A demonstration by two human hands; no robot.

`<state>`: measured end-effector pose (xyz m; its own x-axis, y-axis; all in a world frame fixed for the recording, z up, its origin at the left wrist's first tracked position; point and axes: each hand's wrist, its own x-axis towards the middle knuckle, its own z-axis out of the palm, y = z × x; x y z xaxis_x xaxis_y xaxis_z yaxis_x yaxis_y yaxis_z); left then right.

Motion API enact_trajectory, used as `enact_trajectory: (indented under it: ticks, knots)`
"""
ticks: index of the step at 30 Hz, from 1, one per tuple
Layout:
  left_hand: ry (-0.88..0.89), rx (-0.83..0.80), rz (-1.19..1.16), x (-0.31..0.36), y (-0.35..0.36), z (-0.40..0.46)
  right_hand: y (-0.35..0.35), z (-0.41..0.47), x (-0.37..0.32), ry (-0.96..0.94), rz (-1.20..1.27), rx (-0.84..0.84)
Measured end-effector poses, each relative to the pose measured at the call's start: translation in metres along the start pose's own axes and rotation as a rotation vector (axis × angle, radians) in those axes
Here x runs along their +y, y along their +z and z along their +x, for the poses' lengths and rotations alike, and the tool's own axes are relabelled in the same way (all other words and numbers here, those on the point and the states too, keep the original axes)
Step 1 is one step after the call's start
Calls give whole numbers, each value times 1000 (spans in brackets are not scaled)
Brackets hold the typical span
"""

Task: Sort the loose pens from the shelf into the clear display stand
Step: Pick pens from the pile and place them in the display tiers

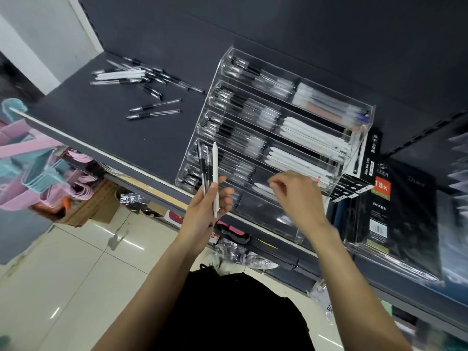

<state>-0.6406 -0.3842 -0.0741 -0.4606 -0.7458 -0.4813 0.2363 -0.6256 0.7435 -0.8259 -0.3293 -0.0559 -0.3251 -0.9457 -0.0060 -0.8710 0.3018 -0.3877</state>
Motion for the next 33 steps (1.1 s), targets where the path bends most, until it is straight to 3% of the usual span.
enact_trajectory:
  ticks: [3,9,13,15,17,19,23,27,33]
  knots:
    - [7,-35,44,-3,6,-1,3,0,-42,49,374,6]
    - [53,-75,152,-8,15,-1,16,12,-64,257,803,-134]
    - [95,-53,149,-5,11,0,-15,12,-47,238,1050,165]
    - [101,-23,161,-4,3,1,-28,12,-27,67,853,306]
    - [92,-4,165,-3,-3,3,-29,11,-6,-131,474,345]
    - [78,5,162,0,-5,4,-16,9,11,-243,191,296]
    - [29,-29,163,3,-2,6,11,8,30,-241,-179,132]
    - [10,-65,91,2,-1,5,19,12,36,-185,-337,5]
    - [33,-91,-13,1,-1,6,23,11,39,-69,-346,-114]
